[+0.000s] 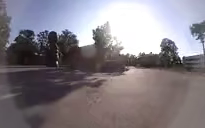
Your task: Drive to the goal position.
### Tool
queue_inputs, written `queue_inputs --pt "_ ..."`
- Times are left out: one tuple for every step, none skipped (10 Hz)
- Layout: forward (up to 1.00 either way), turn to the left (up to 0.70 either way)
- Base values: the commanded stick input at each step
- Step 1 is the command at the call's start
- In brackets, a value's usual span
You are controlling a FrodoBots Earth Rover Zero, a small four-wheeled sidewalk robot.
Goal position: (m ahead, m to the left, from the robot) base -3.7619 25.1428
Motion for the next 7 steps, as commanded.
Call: queue_inputs --pt "0.60 0.15" --pt "0.60 0.15" --pt "0.60 0.15" --pt "0.60 0.15" --pt "0.60 0.15" --pt "0.60 0.15" --pt "0.60 0.15"
